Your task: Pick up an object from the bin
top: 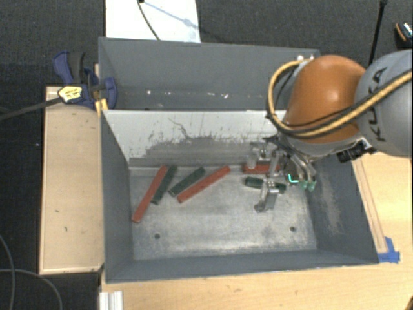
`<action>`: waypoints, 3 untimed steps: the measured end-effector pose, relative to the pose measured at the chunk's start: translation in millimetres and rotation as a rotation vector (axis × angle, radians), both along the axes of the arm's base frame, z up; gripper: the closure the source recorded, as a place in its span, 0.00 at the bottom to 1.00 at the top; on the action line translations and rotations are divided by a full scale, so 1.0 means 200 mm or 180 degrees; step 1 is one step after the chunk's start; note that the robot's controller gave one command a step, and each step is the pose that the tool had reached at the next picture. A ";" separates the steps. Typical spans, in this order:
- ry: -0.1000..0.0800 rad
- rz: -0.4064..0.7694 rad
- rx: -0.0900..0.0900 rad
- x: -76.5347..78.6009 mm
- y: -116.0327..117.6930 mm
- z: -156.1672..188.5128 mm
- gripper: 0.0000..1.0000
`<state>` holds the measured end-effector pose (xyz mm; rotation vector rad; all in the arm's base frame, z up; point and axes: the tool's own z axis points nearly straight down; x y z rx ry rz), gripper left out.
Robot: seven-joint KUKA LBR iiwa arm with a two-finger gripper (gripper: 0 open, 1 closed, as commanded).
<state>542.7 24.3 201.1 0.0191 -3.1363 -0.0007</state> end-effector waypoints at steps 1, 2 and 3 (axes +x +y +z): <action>-0.0001 -0.0151 0.0000 0.16 -0.10 -0.56 0.00; -0.0036 0.0258 0.0006 0.24 0.11 -0.65 0.00; -0.0043 0.0186 0.0013 0.22 0.47 -0.65 0.00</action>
Offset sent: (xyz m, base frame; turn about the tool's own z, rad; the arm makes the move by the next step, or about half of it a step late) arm 0.0331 -0.0201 -0.1081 0.0574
